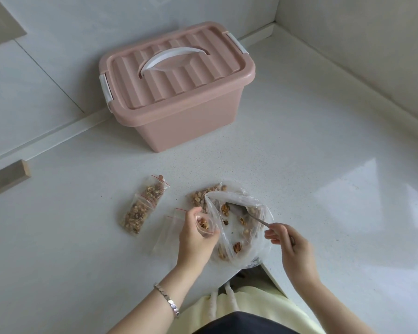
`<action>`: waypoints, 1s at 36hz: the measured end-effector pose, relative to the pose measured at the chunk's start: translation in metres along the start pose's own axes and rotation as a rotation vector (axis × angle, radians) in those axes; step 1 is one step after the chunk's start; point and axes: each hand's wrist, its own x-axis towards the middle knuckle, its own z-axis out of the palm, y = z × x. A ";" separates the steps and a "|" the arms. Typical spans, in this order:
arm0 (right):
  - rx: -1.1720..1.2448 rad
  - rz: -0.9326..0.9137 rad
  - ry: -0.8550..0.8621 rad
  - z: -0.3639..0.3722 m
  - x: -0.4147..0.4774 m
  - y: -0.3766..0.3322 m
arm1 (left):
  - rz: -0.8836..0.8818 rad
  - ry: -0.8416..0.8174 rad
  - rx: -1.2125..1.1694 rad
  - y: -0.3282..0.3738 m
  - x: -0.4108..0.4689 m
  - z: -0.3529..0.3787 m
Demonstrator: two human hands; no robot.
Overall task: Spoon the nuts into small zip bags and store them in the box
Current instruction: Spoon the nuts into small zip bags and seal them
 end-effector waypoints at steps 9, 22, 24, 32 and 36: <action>0.132 0.135 -0.138 0.004 0.007 0.003 | 0.012 -0.025 -0.029 0.000 0.001 -0.002; 0.393 0.392 -0.071 -0.018 -0.006 0.011 | 0.104 0.016 -0.066 0.002 -0.003 -0.005; 0.425 0.387 -0.049 -0.025 -0.008 0.010 | 0.147 0.031 -0.045 0.004 -0.004 -0.005; 0.530 0.215 0.007 -0.036 -0.018 -0.025 | 0.206 -0.007 0.045 0.018 -0.007 0.004; 0.488 0.053 0.020 -0.030 -0.024 -0.042 | 0.182 -0.040 0.043 0.023 -0.007 0.007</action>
